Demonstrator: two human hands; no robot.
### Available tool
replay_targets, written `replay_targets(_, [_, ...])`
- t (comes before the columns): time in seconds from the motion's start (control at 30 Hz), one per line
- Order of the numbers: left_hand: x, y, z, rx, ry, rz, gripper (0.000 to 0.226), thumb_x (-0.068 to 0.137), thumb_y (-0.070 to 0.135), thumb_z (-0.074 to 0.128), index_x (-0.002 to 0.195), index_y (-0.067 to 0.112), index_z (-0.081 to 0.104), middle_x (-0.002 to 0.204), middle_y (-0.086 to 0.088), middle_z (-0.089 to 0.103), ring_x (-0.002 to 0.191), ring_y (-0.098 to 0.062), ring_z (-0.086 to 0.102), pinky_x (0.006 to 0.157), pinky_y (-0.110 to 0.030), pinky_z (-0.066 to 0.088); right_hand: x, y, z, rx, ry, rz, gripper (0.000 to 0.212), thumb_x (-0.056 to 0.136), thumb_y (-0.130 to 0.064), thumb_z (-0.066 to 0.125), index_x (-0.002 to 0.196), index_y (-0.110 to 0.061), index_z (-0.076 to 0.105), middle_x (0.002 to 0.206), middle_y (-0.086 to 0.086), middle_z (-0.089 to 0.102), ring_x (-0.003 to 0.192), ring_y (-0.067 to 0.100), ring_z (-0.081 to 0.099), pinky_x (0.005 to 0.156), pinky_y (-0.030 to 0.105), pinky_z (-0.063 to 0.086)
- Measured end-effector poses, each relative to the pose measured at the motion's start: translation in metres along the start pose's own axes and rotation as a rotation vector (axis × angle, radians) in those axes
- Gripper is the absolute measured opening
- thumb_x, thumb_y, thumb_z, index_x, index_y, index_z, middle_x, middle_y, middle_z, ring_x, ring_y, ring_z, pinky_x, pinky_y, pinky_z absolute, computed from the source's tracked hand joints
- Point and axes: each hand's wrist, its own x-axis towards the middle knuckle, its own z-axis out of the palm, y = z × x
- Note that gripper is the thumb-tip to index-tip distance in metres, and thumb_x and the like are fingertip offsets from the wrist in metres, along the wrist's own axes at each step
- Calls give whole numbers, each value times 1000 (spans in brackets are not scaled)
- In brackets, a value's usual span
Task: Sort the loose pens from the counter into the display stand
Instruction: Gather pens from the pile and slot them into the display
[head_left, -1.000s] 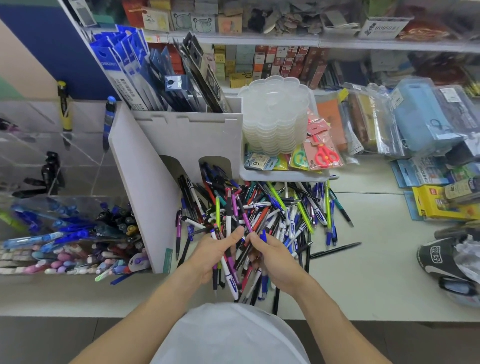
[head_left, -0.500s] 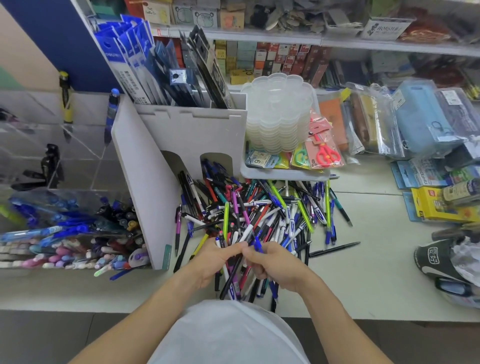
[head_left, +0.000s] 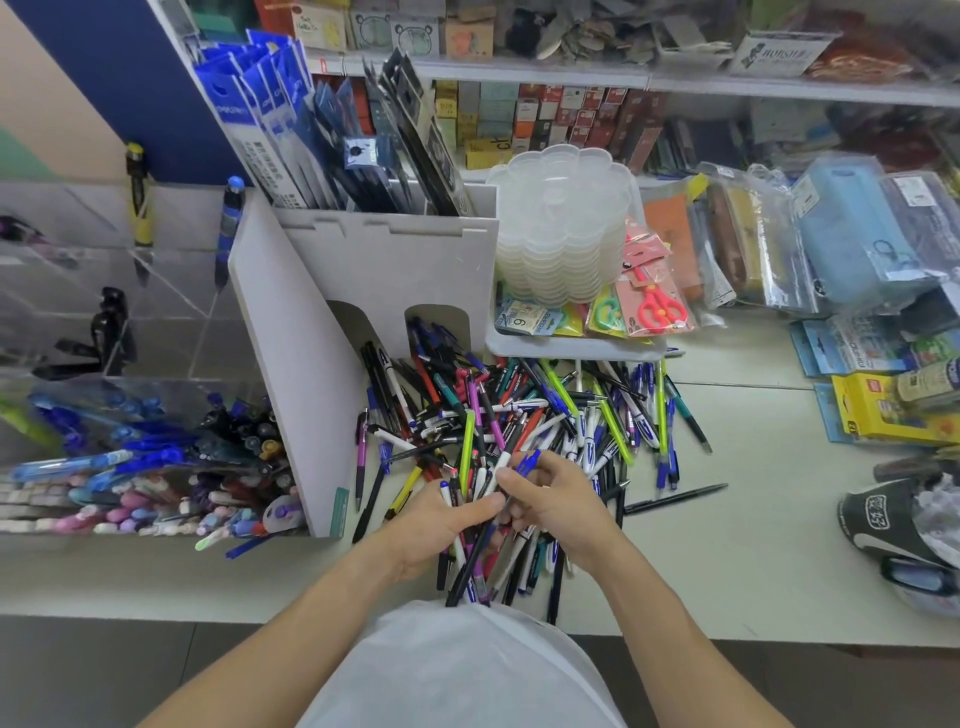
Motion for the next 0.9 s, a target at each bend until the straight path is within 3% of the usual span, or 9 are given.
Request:
replay_targets(0.2, [3, 3, 2, -7, -111, -4, 16, 87, 15, 76, 101, 7, 73, 90, -21, 69, 75, -31, 64, 78, -45, 56, 10, -1, 1, -53, 48, -21, 53, 92, -43, 72, 137, -28, 50, 71, 2, 59, 58, 14, 56, 60, 29, 50])
replay_targets(0.3, [4, 5, 3, -26, -169, -45, 13, 88, 17, 76, 98, 10, 74, 88, -19, 67, 73, -29, 63, 74, -41, 55, 16, -3, 3, -66, 35, -41, 73, 84, -55, 76, 147, -38, 43, 96, -4, 68, 63, -3, 53, 60, 18, 44])
replay_targets(0.37, [5, 4, 5, -27, -211, -73, 17, 86, 20, 78, 98, 10, 73, 87, -18, 66, 76, -29, 62, 76, -41, 53, 16, -8, 2, -60, 7, -105, 44, 96, -34, 70, 137, -33, 53, 85, -13, 68, 56, -5, 56, 57, 12, 44])
replay_targets(0.43, [6, -3, 7, 7, -240, -109, 25, 81, 20, 82, 99, 6, 70, 87, -16, 67, 81, -30, 62, 81, -42, 51, 16, -7, 2, -156, 8, -160, 14, 101, -33, 62, 102, -20, 67, 66, -12, 56, 57, 2, 52, 65, 25, 46])
replay_targets(0.53, [6, -16, 12, 43, -235, -137, 24, 76, 15, 85, 93, 7, 71, 84, -16, 67, 82, -32, 60, 82, -44, 51, 11, 1, 4, -269, 4, -155, 51, 100, -56, 51, 73, -13, 57, 58, -14, 42, 55, 4, 42, 67, 33, 40])
replay_targets(0.6, [8, -21, 13, 105, -184, -132, 32, 72, 21, 88, 93, 4, 71, 81, -20, 66, 75, -32, 60, 80, -47, 52, 10, 3, 3, -261, 20, -110, 56, 94, -66, 48, 101, -14, 69, 64, -13, 58, 62, 0, 56, 75, 33, 44])
replay_targets(0.7, [14, -19, 13, 186, -49, -140, 50, 65, 30, 89, 96, -3, 67, 72, -16, 68, 65, -27, 62, 84, -52, 53, 8, 2, 3, -226, 61, -153, 68, 87, -63, 59, 147, -36, 42, 113, -10, 68, 105, 1, 64, 94, 28, 44])
replay_targets(0.83, [19, 9, 12, 139, -75, -100, 41, 74, 23, 86, 100, -3, 68, 69, -12, 61, 56, -23, 54, 62, -37, 50, 8, -11, 7, -86, 106, -282, 74, 92, -23, 75, 152, -34, 33, 117, -22, 59, 101, -17, 61, 83, 5, 47])
replay_targets(0.9, [19, 28, 12, 107, -125, -107, 29, 77, 18, 85, 95, 0, 70, 68, -9, 61, 54, -21, 52, 53, -30, 47, 13, -15, 5, -56, 154, -345, 81, 87, -19, 81, 152, -34, 35, 128, -23, 58, 112, -10, 61, 91, 13, 51])
